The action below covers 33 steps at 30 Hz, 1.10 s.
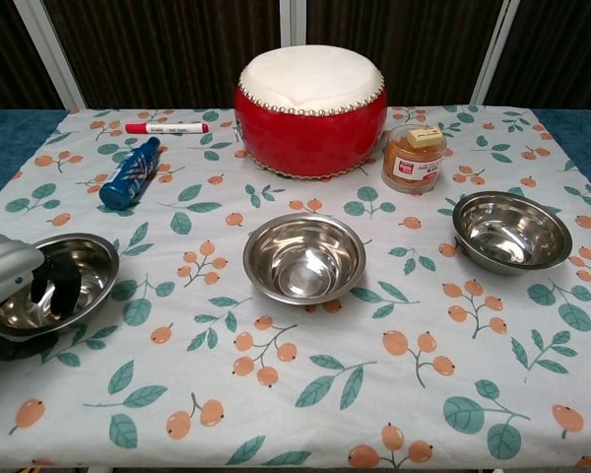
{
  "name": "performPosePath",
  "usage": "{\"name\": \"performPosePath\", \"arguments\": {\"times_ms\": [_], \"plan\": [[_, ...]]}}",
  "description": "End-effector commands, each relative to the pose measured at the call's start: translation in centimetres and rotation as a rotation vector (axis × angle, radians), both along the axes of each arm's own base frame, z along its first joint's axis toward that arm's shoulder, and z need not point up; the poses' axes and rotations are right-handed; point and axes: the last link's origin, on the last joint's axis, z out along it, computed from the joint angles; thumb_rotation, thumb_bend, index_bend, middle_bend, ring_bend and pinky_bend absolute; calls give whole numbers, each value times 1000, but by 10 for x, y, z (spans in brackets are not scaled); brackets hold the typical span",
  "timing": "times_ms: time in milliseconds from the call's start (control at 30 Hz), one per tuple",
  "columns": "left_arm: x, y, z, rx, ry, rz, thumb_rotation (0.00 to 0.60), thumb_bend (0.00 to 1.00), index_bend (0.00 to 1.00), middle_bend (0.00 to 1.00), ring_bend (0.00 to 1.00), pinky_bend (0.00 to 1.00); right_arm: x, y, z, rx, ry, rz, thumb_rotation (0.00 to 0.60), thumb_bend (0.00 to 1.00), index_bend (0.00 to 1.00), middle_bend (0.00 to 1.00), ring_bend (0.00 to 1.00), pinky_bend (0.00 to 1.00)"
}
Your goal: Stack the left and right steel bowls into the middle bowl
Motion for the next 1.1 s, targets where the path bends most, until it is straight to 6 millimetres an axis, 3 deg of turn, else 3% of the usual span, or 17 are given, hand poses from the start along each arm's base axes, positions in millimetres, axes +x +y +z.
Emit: {"name": "performPosePath", "arguments": {"times_ms": [33,433,600,700,867,1100], "plan": [[0,2,-3,7,15,-10,600,323,625,644,558,663,-1,0,1,-1,1,-2,600,40,0,31,0,0],[7,1,-5,43,28,-61,600,357,700,728,643,747,-2,0,3,-4,-4,-7,600,41,0,31,0,0],[19,4,-1,63,6,-107,600,359,710,739,655,755,-3,-1,5,-15,-12,-8,600,41,0,31,0,0],[33,11,3,76,-2,-161,600,359,716,744,661,760,0,-2,10,-36,-31,7,600,42,0,31,0,0],[73,26,2,72,-25,-270,600,360,719,747,662,761,7,-4,21,-83,-93,33,600,41,0,31,0,0],[136,36,-29,11,-89,-351,600,362,720,747,662,762,13,-4,45,-158,-196,45,600,42,0,32,0,0]]}}
